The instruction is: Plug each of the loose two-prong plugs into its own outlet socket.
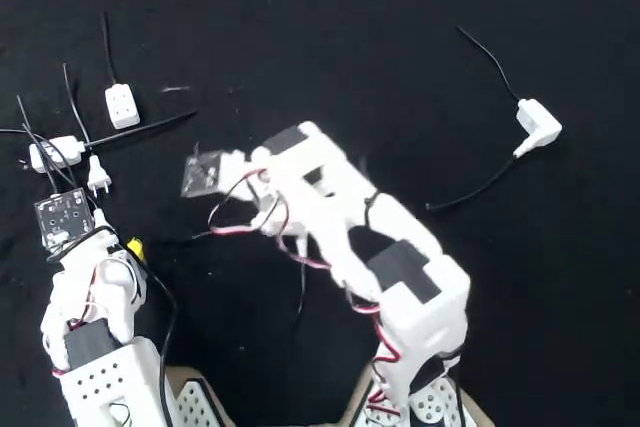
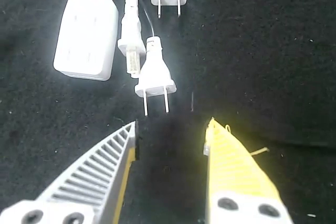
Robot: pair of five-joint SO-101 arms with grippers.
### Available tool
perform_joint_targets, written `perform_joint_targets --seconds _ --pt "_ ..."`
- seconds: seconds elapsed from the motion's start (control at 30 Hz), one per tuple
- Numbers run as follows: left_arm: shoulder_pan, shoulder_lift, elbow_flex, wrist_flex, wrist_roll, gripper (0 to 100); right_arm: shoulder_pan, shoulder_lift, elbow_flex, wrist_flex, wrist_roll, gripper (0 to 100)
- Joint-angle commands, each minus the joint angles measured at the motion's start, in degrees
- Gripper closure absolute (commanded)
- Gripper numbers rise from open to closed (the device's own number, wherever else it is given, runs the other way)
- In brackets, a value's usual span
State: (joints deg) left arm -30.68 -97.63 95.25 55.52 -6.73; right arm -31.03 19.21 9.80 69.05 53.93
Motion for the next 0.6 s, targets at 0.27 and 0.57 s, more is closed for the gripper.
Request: perform_joint_targets --seconds 0.27,0.57 --pt "0.6 -0.4 -3.3 -1.2 0.5 78 31.2 -20.2 -5.2 5.1 -19.7 98.8" --pt "2.5 -0.4 -3.1 -1.0 0.4 78 48.1 -18.9 -5.0 -4.7 -30.2 98.8"
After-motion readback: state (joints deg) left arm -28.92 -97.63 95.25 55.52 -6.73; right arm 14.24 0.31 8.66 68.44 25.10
